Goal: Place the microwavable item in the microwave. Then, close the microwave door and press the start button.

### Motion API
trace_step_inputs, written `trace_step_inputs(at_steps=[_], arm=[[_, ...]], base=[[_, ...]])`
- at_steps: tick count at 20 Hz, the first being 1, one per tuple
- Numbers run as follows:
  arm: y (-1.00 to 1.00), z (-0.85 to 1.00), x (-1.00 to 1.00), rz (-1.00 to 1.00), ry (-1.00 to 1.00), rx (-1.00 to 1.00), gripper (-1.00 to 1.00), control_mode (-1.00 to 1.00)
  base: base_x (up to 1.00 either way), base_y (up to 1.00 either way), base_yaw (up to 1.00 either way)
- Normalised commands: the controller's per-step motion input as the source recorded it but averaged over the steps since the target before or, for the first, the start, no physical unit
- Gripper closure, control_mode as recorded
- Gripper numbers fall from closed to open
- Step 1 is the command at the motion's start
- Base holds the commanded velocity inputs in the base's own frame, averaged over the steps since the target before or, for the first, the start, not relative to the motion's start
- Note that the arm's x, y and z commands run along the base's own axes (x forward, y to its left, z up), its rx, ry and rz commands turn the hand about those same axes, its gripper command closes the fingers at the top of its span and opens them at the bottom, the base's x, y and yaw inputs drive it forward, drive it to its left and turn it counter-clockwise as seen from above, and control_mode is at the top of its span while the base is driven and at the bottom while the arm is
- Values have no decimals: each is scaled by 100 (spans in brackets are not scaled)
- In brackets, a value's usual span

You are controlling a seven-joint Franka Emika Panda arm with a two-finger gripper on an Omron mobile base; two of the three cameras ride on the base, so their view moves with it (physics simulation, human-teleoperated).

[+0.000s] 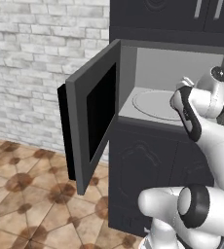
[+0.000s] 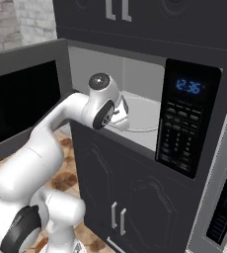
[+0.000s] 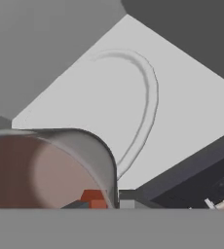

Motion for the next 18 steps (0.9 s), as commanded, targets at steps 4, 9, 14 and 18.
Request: trace_step_inputs(at_steps=[4,9,14,18], arm=[[-3,-12,44,0,9,0,100,-100],[0,-24,46,0,11,0,100,-100],[0,-23,37,0,11,0,100,-100],[0,-13,30,0,10,0,100,-100]], base=[[0,0,0],[0,0,0],[0,0,0],[0,0,0]])
